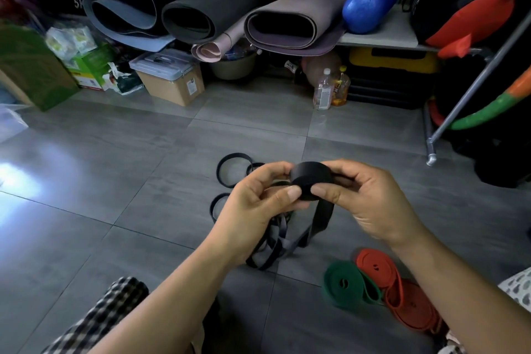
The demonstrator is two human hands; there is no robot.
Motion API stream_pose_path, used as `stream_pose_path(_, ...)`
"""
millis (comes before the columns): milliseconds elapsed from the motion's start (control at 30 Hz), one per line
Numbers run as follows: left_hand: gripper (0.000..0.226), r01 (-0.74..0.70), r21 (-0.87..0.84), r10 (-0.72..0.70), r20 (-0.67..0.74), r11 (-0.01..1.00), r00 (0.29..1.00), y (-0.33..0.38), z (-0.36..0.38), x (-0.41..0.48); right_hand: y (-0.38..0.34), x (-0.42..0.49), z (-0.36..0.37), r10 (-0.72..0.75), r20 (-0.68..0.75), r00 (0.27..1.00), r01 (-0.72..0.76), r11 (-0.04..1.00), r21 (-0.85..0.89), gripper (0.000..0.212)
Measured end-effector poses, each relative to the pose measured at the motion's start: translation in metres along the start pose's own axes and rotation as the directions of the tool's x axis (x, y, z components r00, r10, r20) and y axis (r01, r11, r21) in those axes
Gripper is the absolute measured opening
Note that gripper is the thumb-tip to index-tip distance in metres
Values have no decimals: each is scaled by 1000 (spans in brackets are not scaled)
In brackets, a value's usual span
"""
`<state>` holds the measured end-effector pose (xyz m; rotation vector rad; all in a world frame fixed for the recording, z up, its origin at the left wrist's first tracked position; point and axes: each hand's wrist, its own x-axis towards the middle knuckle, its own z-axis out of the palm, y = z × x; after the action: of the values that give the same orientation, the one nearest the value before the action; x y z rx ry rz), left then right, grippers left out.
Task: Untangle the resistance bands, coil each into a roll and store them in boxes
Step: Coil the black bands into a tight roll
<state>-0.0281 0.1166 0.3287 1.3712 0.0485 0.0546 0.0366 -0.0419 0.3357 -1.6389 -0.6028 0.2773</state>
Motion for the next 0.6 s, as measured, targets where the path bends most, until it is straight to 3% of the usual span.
stream_pose_path(67, 31, -53, 381, 43, 36, 923, 998, 1, -5, 2, 3, 0, -3, -64, 49, 997, 78, 923, -377, 23)
stream_pose_path(133, 44, -128, 616, 102, 77, 777, 992, 1, -9, 5, 8, -1, -1, -75, 115, 991, 126, 830, -543, 23)
stream_pose_path(200, 41, -127, 554, 125, 41, 823, 991, 4, -9, 5, 6, -2, 2, -30, 108, 994, 71, 911, -407, 26)
stream_pose_path(267, 27, -90, 309, 104, -29, 947, 994, 8, -9, 5, 6, 0, 0, 18, 81, 997, -3, 982, -187, 33)
stream_pose_path(333, 21, -65, 101, 72, -72, 993, 995, 9, -11, 6, 9, -1, 1, 30, 59, 998, -29, 999, -25, 34)
stream_pose_path(467, 23, -21, -51, 19, -40, 998, 999, 5, -9, 4, 16, -4, 13, -19, -12, 1000, 19, 1000, 21, 42)
stream_pose_path(533, 23, 35, -34, -36, -32, 999, 999, 6, -9, 3, 11, -2, 11, -8, -30, 1000, 7, 999, -43, 26)
stream_pose_path(600, 27, -29, 357, 42, -28, 934, 999, 1, -14, 5, 10, 1, 4, -1, 11, 1000, 4, 967, -253, 25)
